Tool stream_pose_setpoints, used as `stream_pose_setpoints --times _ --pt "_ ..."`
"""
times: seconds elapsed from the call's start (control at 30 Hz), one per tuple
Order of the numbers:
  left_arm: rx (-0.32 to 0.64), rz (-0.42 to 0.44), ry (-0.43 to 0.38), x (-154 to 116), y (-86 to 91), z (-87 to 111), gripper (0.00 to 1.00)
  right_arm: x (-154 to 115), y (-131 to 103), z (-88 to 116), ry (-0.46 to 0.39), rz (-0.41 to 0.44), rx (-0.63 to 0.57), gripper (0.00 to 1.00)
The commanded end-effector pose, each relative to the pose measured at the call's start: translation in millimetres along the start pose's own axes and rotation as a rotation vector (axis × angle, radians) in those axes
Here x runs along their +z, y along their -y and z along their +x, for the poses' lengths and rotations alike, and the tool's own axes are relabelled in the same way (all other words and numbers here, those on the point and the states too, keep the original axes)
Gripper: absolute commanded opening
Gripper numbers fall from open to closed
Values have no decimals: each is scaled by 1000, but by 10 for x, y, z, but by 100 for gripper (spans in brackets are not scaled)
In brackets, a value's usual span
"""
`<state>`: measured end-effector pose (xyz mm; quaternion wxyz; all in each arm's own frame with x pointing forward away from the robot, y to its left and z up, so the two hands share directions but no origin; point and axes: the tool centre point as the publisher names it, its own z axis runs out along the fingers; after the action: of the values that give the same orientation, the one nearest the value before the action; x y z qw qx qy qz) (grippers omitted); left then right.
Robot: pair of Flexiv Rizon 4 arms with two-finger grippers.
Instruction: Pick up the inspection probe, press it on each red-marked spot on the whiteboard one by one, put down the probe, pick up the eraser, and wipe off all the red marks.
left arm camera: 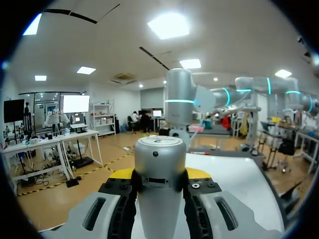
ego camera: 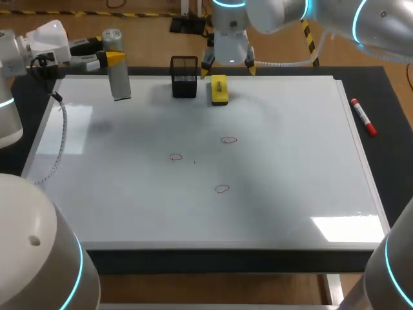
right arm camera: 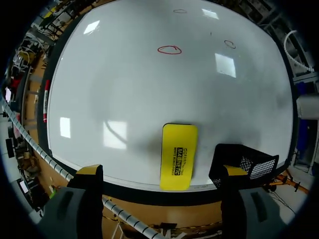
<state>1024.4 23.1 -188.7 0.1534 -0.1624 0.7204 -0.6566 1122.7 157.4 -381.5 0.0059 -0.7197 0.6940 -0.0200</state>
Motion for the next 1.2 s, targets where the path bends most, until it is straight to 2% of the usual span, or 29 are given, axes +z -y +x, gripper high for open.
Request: stream_pose_setpoints --times 0.03,0.4,0.77,1.2 --pt "1 1 1 -1 5 2 0 47 57 -31 0 -11 -3 100" --pt "1 1 1 -1 5 2 0 193 64 -66 26 -17 -3 100" --pt "1 1 1 -1 5 2 0 325 65 -24 -4 -46 -1 100" --pt "1 1 1 -1 5 2 0 416 75 -33 11 -63 -1 100"
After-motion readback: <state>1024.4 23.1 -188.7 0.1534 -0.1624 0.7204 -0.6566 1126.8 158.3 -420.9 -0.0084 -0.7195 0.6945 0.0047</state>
